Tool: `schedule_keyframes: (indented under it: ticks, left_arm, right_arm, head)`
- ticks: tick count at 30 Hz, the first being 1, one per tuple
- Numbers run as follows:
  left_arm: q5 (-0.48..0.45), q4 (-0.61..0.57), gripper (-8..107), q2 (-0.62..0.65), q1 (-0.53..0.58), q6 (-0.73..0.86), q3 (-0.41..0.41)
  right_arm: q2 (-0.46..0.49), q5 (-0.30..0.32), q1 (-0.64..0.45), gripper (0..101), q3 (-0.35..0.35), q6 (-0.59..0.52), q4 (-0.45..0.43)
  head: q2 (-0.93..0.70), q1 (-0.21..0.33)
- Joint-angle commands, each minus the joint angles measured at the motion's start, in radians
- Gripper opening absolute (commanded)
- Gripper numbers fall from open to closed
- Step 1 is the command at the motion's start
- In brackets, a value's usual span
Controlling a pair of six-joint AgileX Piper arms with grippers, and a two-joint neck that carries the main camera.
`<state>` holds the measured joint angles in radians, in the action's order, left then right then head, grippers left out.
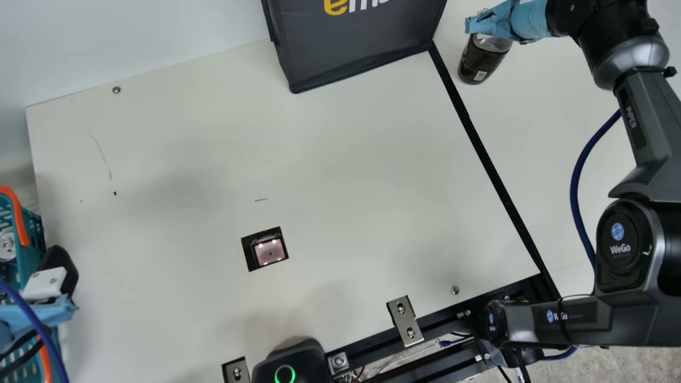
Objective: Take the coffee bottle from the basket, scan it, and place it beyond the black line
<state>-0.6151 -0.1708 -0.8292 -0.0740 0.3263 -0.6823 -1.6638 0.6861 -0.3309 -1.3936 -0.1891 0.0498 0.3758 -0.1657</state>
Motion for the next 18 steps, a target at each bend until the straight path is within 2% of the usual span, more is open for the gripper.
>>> schedule_keyframes:
  ticks: [1, 15, 18]
  left_arm:
    - [0.000, 0.000, 90, 0.000, 0.000, 0.000, 0.000]
    - [0.000, 0.000, 90, 0.000, 0.000, 0.000, 0.000]
    - [0.000, 0.000, 90, 0.000, 0.000, 0.000, 0.000]
  right_arm:
    - [0.000, 0.001, 0.002, 13, -0.001, 0.003, -0.002]
    - [-0.002, -0.015, 0.011, 60, 0.005, 0.014, -0.008]
    - [-0.001, -0.019, 0.010, 62, 0.010, 0.016, -0.009]
  head:
    - [0.001, 0.027]
    - [0.001, 0.027]
    - [0.001, 0.027]
